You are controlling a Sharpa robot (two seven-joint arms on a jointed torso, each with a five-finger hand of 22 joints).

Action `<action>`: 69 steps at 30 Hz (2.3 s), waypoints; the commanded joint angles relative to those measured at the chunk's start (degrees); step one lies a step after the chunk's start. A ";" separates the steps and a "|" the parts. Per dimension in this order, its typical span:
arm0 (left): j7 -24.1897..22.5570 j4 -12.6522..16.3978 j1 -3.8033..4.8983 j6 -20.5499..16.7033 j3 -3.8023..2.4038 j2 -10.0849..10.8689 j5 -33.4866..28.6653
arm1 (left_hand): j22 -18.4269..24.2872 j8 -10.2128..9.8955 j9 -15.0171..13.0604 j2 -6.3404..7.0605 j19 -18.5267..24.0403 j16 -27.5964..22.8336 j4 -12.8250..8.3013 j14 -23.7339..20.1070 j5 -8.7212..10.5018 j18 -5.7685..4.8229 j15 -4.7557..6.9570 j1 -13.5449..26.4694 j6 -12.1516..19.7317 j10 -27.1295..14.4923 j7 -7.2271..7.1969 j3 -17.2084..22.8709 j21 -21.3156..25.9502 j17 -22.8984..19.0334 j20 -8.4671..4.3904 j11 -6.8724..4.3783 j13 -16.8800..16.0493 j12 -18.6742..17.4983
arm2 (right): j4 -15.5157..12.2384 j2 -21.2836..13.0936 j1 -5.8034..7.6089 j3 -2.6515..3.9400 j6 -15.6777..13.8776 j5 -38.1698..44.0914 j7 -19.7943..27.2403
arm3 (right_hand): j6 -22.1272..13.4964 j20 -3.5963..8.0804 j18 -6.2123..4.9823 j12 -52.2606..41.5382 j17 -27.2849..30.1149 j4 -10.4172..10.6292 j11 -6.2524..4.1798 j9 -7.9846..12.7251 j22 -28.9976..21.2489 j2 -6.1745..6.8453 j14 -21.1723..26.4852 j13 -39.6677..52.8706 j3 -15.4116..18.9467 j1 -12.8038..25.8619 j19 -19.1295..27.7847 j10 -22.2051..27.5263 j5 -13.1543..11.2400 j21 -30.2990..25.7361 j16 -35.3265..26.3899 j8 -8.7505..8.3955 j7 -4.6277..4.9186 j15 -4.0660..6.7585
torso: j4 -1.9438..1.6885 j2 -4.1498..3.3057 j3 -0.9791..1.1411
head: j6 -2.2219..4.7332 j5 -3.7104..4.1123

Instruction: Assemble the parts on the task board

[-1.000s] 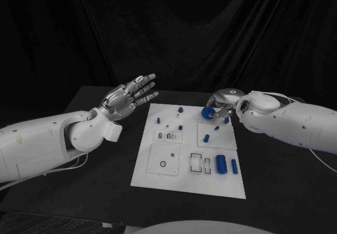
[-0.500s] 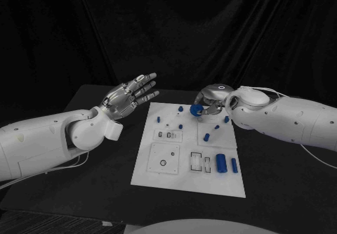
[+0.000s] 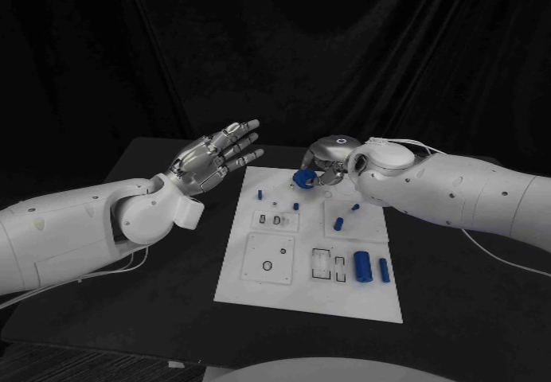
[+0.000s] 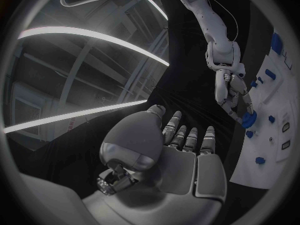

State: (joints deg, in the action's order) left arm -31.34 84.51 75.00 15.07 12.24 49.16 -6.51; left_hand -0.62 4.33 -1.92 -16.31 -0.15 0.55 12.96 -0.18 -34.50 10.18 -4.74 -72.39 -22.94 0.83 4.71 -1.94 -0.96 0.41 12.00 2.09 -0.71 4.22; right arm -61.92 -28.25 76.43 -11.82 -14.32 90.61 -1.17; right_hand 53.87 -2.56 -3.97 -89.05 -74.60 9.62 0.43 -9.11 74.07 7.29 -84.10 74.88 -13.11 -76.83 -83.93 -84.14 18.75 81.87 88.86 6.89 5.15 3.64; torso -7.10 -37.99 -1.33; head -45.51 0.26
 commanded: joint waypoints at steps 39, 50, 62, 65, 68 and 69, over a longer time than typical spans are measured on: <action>0.18 -0.41 -0.07 1.32 -0.07 -1.06 0.06 | 0.38 1.08 -0.97 0.12 -0.25 -0.48 -0.13 0.22 -1.08 0.18 -0.95 -0.67 -0.37 -0.03 -0.10 1.98 0.68 -0.36 0.51 0.90 -0.48 1.71 | 5.88 6.18 -1.87 0.05 2.35 0.21 0.70 | 2.49 -0.68 1.53 -0.95 -15.40 -1.17 0.58 -3.36 11.23 -2.22 -5.90 15.12 -1.30 -0.52 -0.31 -5.86 -0.82 -0.26 1.14 1.74 0.26 -0.62 | -0.48 -0.09 0.09 | -0.54 0.37; 0.30 -0.57 -0.08 1.38 -0.07 -1.14 0.06 | 0.37 1.07 -0.95 0.11 -0.26 -0.48 -0.18 0.21 -1.13 0.17 -0.95 -0.69 -0.28 -0.02 -0.08 2.07 0.68 -0.37 0.53 0.93 -0.47 1.67 | 6.02 6.00 -2.25 0.05 2.52 0.21 0.56 | -8.09 -0.77 1.60 -0.95 -15.40 -1.95 0.20 0.26 11.61 -1.73 -5.90 15.12 -1.28 0.10 -0.65 -5.86 -2.27 -0.06 1.14 -3.37 0.82 -0.53 | -0.39 -0.12 0.07 | -0.55 0.29; 0.40 -0.71 -0.10 1.50 -0.06 -1.24 0.06 | 0.38 1.08 -0.94 0.11 -0.25 -0.48 -0.34 0.21 -1.27 0.17 -0.94 -0.77 -0.23 -0.02 -0.07 2.27 0.69 -0.37 0.55 0.94 -0.46 1.65 | 5.78 5.52 -2.37 0.05 0.56 0.21 1.40 | -19.91 0.21 1.53 -0.95 -15.40 -2.28 -1.50 3.87 11.71 -1.93 -5.90 15.12 -0.43 0.81 -0.62 -5.86 -5.02 -0.38 1.14 -3.74 -1.36 0.72 | -0.37 -0.09 0.08 | -0.55 0.40; 0.41 -0.73 -0.11 1.47 -0.06 -1.21 0.06 | 0.38 1.09 -0.94 0.13 -0.26 -0.48 -0.45 0.22 -1.35 0.17 -0.94 -0.82 -0.19 -0.02 -0.06 2.39 0.69 -0.37 0.56 0.95 -0.46 1.66 | 5.74 5.38 -2.38 0.05 0.26 0.21 1.46 | -20.48 0.30 1.51 -0.95 -15.40 -2.31 -1.62 4.02 11.69 -2.01 -5.90 15.12 -0.43 0.79 -0.58 -5.86 -5.09 -0.47 1.14 -3.78 -1.47 0.81 | -0.27 -0.04 0.07 | -0.60 0.27; 0.42 -0.72 -0.12 1.44 -0.06 -1.15 0.06 | 0.38 1.09 -0.94 0.13 -0.26 -0.48 -0.45 0.22 -1.35 0.17 -0.94 -0.82 -0.19 -0.02 -0.06 2.39 0.69 -0.37 0.56 0.95 -0.46 1.66 | 5.72 5.23 -2.39 0.05 0.20 0.21 1.52 | -19.96 0.31 1.51 -0.95 -15.40 -2.31 -1.63 3.95 11.69 -2.03 -5.90 15.12 -0.42 0.79 -0.58 -5.86 -5.10 -0.48 1.14 -3.72 -1.49 0.83 | -0.18 -0.05 0.08 | -0.59 0.13; 0.43 -0.72 -0.12 1.44 -0.06 -1.13 0.06 | 0.37 1.10 -0.94 0.14 -0.27 -0.48 -0.50 0.22 -1.38 0.17 -0.94 -0.84 -0.20 -0.02 -0.06 2.44 0.68 -0.37 0.56 0.96 -0.46 1.68 | 5.72 5.16 -2.39 0.05 0.27 0.21 1.53 | -19.47 0.40 1.52 -0.95 -15.40 -2.19 -1.72 3.92 11.71 -2.08 -5.90 15.12 -0.33 0.98 -0.60 -5.86 -5.22 -0.45 1.14 -3.55 -1.55 0.90 | -0.21 -0.07 0.08 | -0.58 0.14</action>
State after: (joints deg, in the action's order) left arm -30.38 83.74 74.97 15.73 12.23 48.05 -6.50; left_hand -0.62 4.33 -1.92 -16.30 -0.14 0.55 12.95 0.12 -35.14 10.18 -5.05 -72.39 -22.93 0.94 4.71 -1.94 -0.96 0.41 12.02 2.21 -0.73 4.88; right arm -56.10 -22.98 74.20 -11.80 -12.92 90.62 0.00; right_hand 34.15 -2.47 -3.97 -89.05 -74.60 7.65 -1.11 -5.61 74.07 6.96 -83.41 74.87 -12.89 -76.48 -83.86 -83.64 14.75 81.86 88.86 3.83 3.57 4.37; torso -7.36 -38.05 -1.25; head -46.07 0.44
